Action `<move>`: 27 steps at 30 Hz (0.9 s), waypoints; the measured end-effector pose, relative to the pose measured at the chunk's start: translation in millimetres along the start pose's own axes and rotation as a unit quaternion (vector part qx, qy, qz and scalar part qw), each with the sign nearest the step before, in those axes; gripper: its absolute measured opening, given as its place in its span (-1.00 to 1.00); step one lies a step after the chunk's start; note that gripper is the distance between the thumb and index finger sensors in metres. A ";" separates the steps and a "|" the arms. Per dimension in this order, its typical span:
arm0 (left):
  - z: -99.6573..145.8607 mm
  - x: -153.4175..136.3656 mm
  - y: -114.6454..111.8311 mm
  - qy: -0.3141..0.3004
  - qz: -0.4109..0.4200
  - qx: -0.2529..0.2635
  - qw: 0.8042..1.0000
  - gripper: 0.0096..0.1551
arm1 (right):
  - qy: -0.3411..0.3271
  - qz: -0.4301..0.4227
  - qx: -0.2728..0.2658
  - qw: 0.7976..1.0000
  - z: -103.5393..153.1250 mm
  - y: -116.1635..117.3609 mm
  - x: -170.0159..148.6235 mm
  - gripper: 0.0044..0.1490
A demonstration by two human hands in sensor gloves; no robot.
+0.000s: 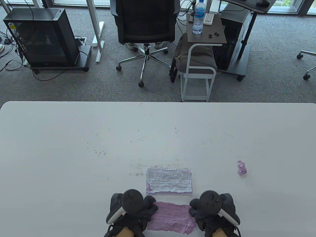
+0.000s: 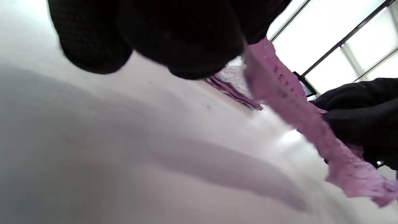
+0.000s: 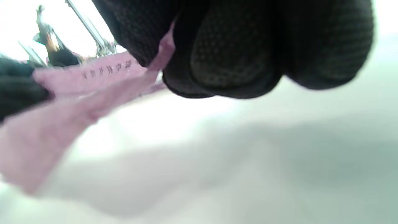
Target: Flatten crumpled invoices and stack
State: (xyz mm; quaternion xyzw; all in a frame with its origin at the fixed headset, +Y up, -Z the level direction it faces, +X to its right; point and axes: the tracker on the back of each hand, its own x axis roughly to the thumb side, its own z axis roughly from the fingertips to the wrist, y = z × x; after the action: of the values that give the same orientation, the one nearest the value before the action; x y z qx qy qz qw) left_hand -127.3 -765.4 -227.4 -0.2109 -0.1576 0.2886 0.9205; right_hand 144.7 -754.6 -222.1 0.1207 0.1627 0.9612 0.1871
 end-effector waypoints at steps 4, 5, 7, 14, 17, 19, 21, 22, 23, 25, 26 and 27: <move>2.0 1.5 2.8 0.000 -0.066 -0.002 0.998 -0.20 | 0.000 0.031 0.016 0.999 -5.0 9.2 10.7 -0.49; 3.1 4.3 4.8 -0.013 -0.082 0.003 0.997 -0.19 | 0.000 0.047 0.016 0.999 -5.7 9.7 13.2 -0.49; 3.5 10.5 5.0 -0.051 -0.095 -0.007 0.994 -0.22 | 0.001 0.065 0.017 0.998 -7.0 11.2 16.1 -0.49; -6.6 15.4 -26.2 -0.003 -0.192 -0.188 0.963 -0.23 | -0.010 0.075 0.014 0.997 -8.3 14.8 17.0 -0.48; -11.2 13.5 -36.4 0.032 -0.220 -0.228 0.948 -0.13 | -0.017 0.080 0.000 0.997 -8.4 13.7 18.8 -0.48; -12.5 12.9 -37.1 0.045 -0.210 -0.232 0.949 -0.10 | -0.009 0.087 -0.004 0.996 -8.7 12.1 17.6 -0.47; -13.2 8.6 -35.8 0.060 -0.192 -0.240 0.950 -0.03 | 0.011 0.087 -0.009 0.996 -8.6 10.5 13.1 -0.47; -13.5 6.8 -35.4 0.064 -0.184 -0.240 0.951 -0.01 | 0.019 0.085 -0.010 0.996 -8.6 9.8 11.0 -0.47; -14.0 5.3 -34.7 0.067 -0.176 -0.238 0.953 0.00 | 0.028 0.074 -0.009 0.997 -8.7 9.7 7.9 -0.47; -15.1 3.5 -33.9 0.072 -0.173 -0.240 0.953 0.02 | 0.036 0.061 -0.012 0.997 -8.8 9.3 3.8 -0.47; -15.3 2.4 -33.6 0.074 -0.169 -0.239 0.953 0.03 | 0.039 0.060 -0.012 0.997 -8.8 9.2 2.6 -0.47; -15.3 1.8 -33.4 0.076 -0.166 -0.238 0.954 0.03 | 0.040 0.060 -0.012 0.997 -8.8 9.1 1.9 -0.47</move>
State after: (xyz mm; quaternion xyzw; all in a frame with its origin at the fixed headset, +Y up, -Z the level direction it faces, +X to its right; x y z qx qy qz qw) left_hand -104.1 -793.8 -224.3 -0.4165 -0.1845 0.0693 0.8875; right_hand 137.5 -764.2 -226.6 0.0899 0.1509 0.9766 0.1244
